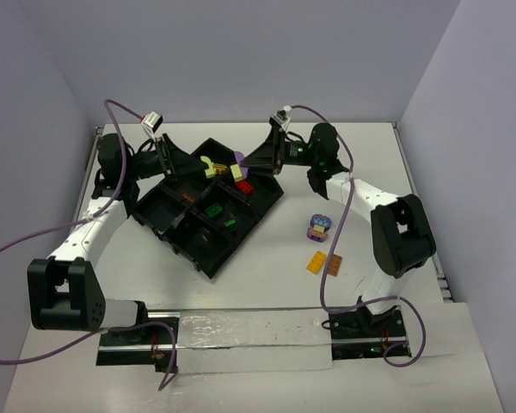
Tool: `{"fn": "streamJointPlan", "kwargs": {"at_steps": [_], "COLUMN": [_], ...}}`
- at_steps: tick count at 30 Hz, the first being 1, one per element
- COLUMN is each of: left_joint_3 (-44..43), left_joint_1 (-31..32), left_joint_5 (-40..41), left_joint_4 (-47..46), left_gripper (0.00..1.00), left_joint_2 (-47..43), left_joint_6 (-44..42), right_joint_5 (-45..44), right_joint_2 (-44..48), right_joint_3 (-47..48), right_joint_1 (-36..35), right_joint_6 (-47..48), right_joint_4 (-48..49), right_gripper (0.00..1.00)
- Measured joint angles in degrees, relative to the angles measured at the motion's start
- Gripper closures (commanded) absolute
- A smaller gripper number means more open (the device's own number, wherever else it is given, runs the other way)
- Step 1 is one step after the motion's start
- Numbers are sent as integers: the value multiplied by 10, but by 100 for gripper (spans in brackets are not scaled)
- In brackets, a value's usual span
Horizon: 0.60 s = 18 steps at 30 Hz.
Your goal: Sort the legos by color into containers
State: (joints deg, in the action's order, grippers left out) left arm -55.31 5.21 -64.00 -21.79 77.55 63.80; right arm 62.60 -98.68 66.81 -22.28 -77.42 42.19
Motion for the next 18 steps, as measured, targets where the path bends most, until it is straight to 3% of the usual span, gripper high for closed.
{"fn": "streamJointPlan", "kwargs": {"at_steps": [3, 6, 10, 14, 18], "left_joint_3": [-15, -17, -19, -20, -20], "left_joint_1": [-5, -18, -35, -38, -39], "left_joint_5": [79, 189, 383, 560, 656], "left_joint_4": [159, 289, 433, 531, 571], "left_gripper": [100, 100, 100, 100, 100], "left_joint_2": [-16, -37, -73, -111, -107], "left_joint_6": [-95, -155, -191, -195, -196], "right_joint_5": [-21, -60, -156, -246, -304], "right_joint_2": [16, 26, 26, 32, 33], "right_joint_3": [3, 42, 129, 157, 158], "right_joint_1": [15, 28, 33, 33, 33], "right_joint_6": [61, 176, 320, 397, 434], "right_joint_4": [-85, -242, -444, -561, -641], "right_gripper": [100, 100, 100, 100, 100]}}
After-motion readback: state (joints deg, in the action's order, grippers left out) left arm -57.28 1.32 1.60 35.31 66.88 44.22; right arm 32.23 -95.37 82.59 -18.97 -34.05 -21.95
